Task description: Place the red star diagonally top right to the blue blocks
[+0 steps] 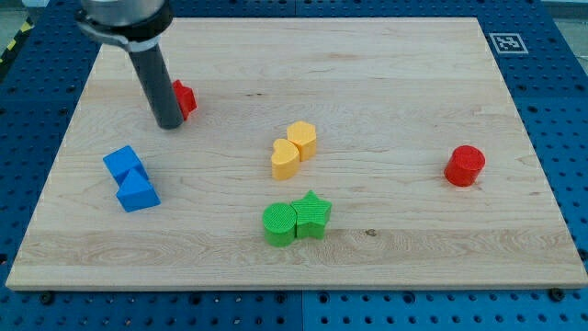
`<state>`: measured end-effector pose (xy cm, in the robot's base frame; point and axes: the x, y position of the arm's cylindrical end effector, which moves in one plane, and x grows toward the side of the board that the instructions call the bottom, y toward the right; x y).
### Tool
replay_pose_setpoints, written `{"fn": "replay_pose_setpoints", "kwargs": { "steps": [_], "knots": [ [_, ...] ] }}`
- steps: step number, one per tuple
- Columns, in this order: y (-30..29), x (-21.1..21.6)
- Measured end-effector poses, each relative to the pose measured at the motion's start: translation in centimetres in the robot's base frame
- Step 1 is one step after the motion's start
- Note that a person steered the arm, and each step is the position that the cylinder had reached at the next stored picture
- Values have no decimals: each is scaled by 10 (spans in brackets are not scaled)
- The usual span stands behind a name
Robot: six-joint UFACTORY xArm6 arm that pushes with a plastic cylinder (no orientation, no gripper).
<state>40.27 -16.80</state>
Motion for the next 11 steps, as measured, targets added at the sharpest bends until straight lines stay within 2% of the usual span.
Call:
{"fn": "replay_pose_setpoints", "kwargs": {
  "steps": [1, 3, 4, 7, 11],
  "knots": [
    [0, -26],
    [-66, -34],
    [-60, -54],
    [66, -60],
    [216, -113]
  ]
}}
